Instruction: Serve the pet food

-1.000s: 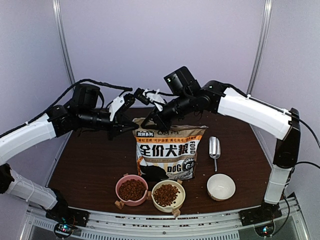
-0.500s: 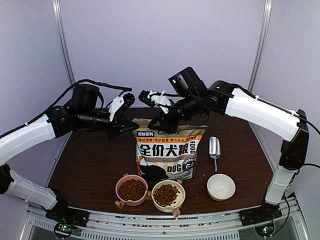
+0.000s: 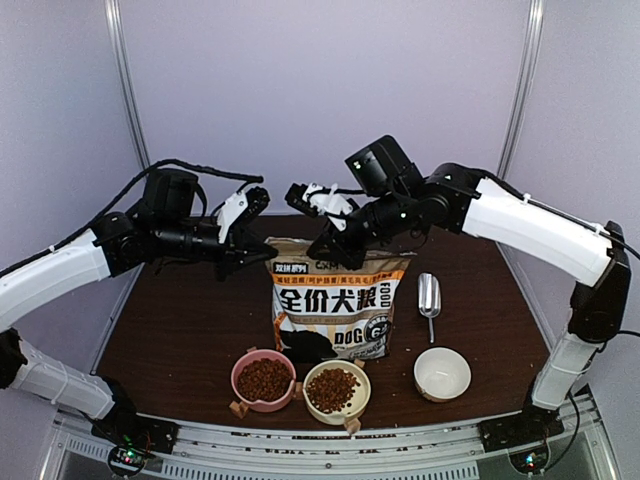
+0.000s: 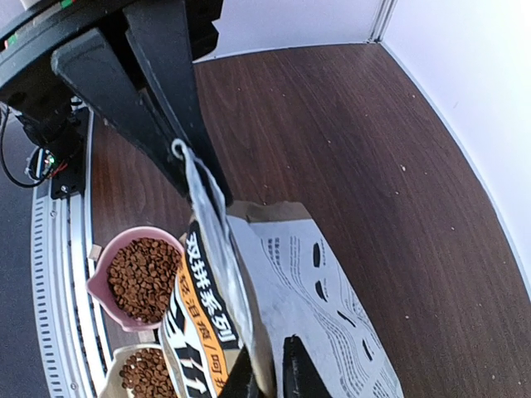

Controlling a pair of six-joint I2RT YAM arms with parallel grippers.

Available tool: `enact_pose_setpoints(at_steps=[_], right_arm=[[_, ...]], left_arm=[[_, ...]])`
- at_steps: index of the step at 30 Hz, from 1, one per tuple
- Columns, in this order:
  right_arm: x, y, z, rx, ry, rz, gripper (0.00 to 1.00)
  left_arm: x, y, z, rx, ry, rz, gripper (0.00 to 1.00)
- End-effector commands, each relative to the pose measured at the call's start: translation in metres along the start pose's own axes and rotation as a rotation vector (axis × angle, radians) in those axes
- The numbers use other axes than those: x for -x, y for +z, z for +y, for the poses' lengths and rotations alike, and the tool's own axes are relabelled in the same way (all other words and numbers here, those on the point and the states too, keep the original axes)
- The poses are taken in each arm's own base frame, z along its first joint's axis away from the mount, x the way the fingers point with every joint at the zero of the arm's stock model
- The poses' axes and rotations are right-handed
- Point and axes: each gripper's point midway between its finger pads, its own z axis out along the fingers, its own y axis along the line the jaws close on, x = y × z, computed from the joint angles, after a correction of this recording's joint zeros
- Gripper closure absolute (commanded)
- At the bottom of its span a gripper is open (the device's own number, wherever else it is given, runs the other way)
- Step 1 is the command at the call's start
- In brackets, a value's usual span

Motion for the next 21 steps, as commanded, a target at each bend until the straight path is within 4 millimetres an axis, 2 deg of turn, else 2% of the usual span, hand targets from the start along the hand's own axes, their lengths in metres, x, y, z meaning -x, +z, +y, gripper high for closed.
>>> enact_pose_setpoints(at_steps=[1, 2, 8, 11, 13, 18, 21], right_arm=[[-0.025, -0.022, -0.025, -0.151, -0.007, 0.08, 0.95], [-0.029, -0.023, -0.027, -0.164, -0.01, 0.092, 1.0], [-0.041, -0.036, -0.038, -0.25, -0.027, 0.117, 1.0], [-0.046, -0.043, -0.042, -0.284, -0.038, 0.128, 0.88], [-0.051, -0.045, -0.044, -0.304, -0.043, 0.142, 0.87], [-0.059, -0.051, -0.048, -0.342, -0.051, 0.158, 1.0], [-0.059, -0.055, -0.049, -0.357, -0.056, 0.157, 1.0]], left_arm=[[0.011, -0.01, -0.001, 0.015, 0.021, -0.041, 1.0], [0.01, -0.01, 0.0, 0.017, 0.021, -0.04, 1.0], [0.009, -0.01, 0.0, 0.017, 0.02, -0.038, 1.0], [0.009, -0.01, 0.0, 0.017, 0.02, -0.038, 1.0], [0.01, -0.01, 0.0, 0.018, 0.021, -0.039, 1.0], [0.009, -0.01, 0.001, 0.021, 0.02, -0.038, 1.0], [0.009, -0.01, 0.001, 0.02, 0.02, -0.037, 1.0]])
